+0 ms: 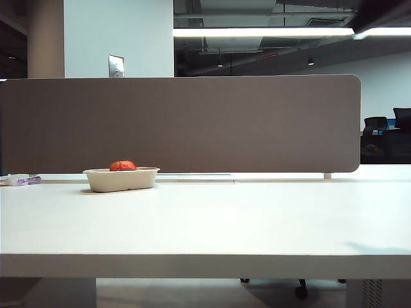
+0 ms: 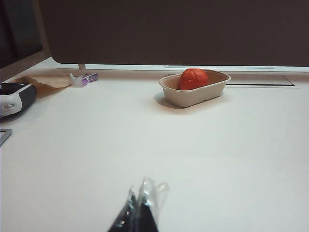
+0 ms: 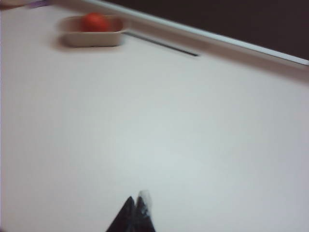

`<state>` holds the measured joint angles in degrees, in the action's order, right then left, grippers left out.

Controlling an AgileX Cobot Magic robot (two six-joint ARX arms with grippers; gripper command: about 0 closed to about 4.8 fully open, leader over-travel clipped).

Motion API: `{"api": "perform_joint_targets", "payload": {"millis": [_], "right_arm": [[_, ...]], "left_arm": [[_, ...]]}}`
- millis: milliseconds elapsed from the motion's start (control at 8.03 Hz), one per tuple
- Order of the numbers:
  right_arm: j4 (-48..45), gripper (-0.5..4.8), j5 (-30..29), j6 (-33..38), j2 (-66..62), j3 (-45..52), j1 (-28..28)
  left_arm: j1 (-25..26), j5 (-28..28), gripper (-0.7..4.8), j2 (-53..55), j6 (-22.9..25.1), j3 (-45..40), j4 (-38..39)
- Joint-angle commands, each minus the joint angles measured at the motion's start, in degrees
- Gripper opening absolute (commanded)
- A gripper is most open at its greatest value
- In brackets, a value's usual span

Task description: Pick up the orange and place it into the paper lunchbox.

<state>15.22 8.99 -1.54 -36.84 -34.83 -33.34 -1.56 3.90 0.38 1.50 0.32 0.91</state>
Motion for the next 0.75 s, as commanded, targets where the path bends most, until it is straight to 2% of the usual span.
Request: {"api": "perform_joint_targets", "payload": {"millis": [125,249,623,748], "right_arm": [[-7.76,-0.05,-0.07,-0.02,3.15,4.42,6.12],[-18.47,-0.05,0.11,0.00,18.29,22.18,15.50],[-17.92,-0.05,-0.04,0.00,33.03,32.96,22.84],[-17.77,-0.05,-0.04,0.00,34.64,33.48,23.52]], "left_arm": [[-0.09,-0.09,-0.03,-0.20,0.04,-0.11,-0.72],[-0.17,-0.07,-0.03,-0.20,0.02,-0.11,-0.57],[-0.17,-0.15,-0.03,-0.20,0.04,-0.11,-0.55],[-0.17,-0.15,-0.03,-0.20,0.02,-0.11,-0.55]]}}
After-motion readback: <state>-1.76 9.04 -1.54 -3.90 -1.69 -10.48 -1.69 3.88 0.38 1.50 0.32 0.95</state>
